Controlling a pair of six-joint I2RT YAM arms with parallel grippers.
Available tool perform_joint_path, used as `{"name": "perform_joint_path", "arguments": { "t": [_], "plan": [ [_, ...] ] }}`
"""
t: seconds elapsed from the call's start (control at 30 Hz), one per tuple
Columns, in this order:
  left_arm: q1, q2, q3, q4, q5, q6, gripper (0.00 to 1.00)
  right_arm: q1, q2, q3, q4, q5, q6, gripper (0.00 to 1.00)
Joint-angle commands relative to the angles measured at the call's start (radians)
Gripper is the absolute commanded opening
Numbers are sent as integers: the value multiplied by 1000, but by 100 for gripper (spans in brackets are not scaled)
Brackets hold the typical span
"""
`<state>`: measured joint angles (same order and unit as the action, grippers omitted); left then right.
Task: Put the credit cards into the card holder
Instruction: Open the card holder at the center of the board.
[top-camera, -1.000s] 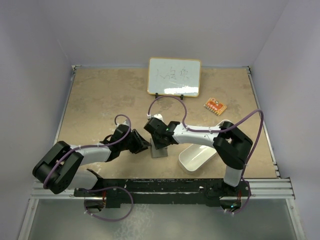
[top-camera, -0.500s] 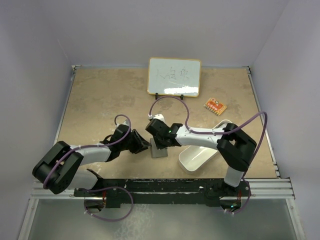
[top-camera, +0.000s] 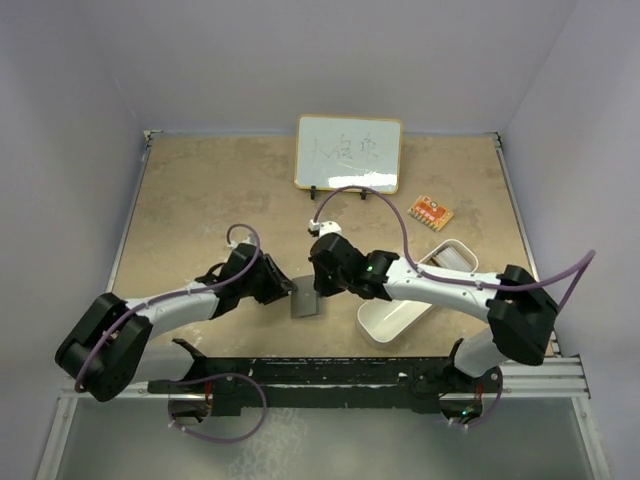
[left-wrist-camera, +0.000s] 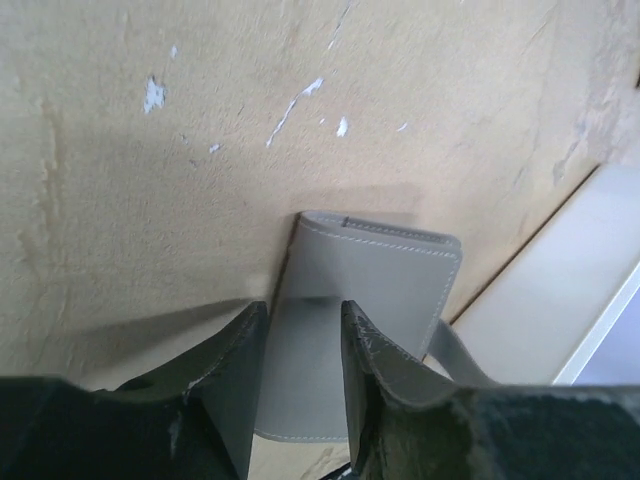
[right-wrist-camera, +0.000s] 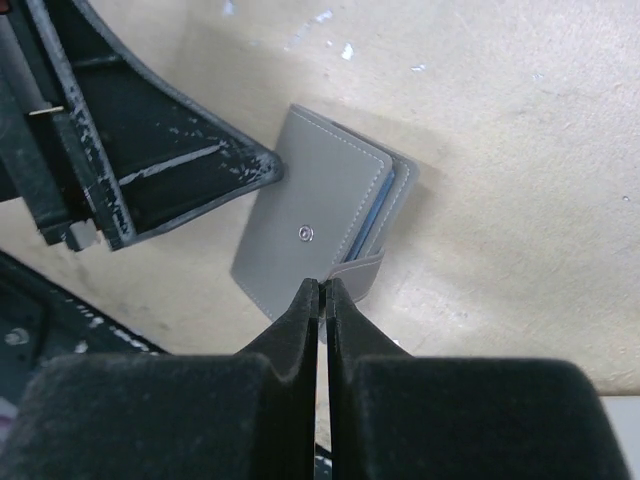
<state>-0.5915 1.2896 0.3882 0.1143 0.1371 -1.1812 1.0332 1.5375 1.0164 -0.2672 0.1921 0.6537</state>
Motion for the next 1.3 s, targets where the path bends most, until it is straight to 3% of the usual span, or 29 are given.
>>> {"name": "perform_joint_path", "arguments": {
  "t": [0.0, 0.2, 0.43, 0.7, 1.0, 1.27],
  "plan": [
    [-3, -112, 114, -228, -134, 110, 37, 3, -87, -41, 121, -43, 68, 0],
    [2, -230, 162, -360, -213, 149, 46, 2, -116, -88, 246, -89, 132, 0],
    [15, -265, 147, -343, -140, 144, 47, -2, -92, -65, 271, -109, 146, 0],
    [15, -292, 166, -403, -162, 164, 49, -5, -122, -79, 338, -119, 164, 0],
    [15, -264, 137, -380, -140, 161, 48, -12, -134, -101, 343, -113, 174, 0],
    [15, -249, 131, -378, -148, 167, 41, -15, -155, -102, 337, -111, 172, 0]
  ]
}}
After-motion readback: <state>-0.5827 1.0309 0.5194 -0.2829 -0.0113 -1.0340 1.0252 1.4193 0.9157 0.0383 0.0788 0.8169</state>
